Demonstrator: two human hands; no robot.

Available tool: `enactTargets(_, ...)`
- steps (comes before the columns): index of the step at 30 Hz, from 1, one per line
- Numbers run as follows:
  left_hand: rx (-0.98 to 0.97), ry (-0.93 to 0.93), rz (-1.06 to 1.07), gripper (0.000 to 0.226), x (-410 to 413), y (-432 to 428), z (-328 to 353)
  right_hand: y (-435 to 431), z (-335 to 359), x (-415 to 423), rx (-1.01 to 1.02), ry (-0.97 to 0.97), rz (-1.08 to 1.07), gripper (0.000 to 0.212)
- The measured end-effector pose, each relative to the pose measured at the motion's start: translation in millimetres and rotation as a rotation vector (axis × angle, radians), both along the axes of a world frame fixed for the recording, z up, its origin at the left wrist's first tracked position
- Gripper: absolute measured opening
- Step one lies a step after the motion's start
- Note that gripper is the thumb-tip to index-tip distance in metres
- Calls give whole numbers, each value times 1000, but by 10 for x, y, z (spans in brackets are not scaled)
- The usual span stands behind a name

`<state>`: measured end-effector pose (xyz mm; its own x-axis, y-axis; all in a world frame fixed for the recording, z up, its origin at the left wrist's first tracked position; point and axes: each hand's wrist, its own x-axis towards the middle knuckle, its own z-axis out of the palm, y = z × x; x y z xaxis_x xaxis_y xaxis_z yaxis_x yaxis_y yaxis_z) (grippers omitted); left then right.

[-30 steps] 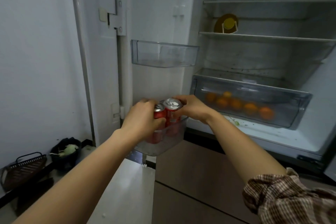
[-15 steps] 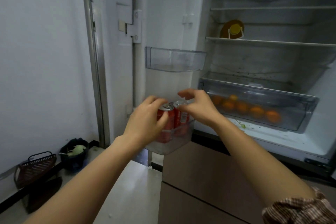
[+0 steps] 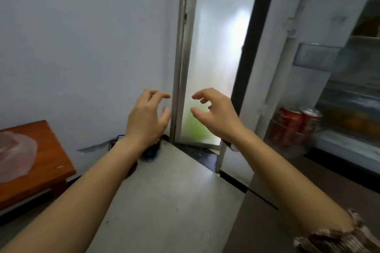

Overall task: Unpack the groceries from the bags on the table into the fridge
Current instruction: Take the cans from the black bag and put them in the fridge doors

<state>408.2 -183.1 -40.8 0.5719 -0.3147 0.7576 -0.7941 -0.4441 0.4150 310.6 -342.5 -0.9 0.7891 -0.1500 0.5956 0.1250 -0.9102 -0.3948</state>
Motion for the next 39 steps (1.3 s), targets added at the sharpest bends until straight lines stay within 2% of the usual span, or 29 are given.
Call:
enactTargets(10,278,275,400,41,912,2510,-441,2392,-694,1532,-221,278,74,54)
enactTargets(19,476,324,659,40,1668,4165,-824,4055,-1177,2703,-384,366,182,60)
enactTargets(27,482,395,737,42,2763,5293,-1164,5101,-1526,3938,-416,377,254,64)
enactTargets(35,465,576,780,44,3869,6430,-1555,6007,-1908,5108,-420,496,330,51)
enactTargets(39,496,684,778,46,4269,6907,-1854,6462,-2119,5517,-424,548,393,54)
